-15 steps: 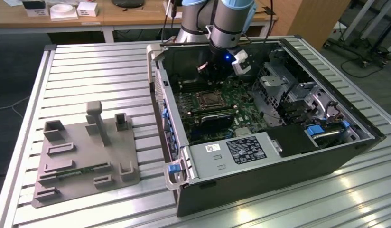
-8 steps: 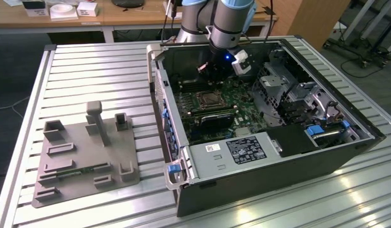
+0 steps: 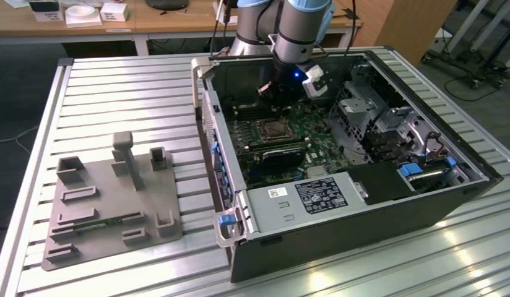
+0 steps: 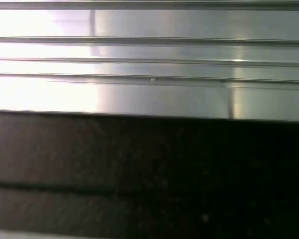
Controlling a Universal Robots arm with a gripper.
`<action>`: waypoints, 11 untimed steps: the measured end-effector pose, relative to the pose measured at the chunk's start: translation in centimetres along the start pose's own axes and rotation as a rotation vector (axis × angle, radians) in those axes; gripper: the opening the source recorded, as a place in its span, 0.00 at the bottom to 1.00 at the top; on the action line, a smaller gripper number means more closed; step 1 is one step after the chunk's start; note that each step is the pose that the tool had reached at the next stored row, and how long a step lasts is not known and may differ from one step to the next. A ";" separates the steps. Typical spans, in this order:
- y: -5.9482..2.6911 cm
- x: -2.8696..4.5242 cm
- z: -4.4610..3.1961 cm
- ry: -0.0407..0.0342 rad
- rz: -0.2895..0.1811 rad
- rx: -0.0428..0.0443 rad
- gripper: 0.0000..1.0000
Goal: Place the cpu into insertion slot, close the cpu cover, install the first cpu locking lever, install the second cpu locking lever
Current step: 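Install the first cpu locking lever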
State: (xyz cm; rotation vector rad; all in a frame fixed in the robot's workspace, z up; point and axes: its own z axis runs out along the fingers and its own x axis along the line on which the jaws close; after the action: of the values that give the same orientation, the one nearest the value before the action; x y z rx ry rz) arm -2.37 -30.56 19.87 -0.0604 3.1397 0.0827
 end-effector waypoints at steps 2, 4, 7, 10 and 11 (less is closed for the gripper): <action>-0.01 0.00 0.06 0.0002 0.000 0.0020 0.10; -0.01 0.00 0.16 0.0004 0.000 0.0039 0.10; -0.03 0.00 0.28 0.0005 0.000 0.0059 0.10; -0.03 0.00 0.28 0.0007 0.000 0.0064 0.10; -0.03 0.00 0.28 0.0006 0.000 0.0063 0.10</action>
State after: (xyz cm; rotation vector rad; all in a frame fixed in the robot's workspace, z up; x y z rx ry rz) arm -2.37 -30.57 19.59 -0.0605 3.1405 0.0729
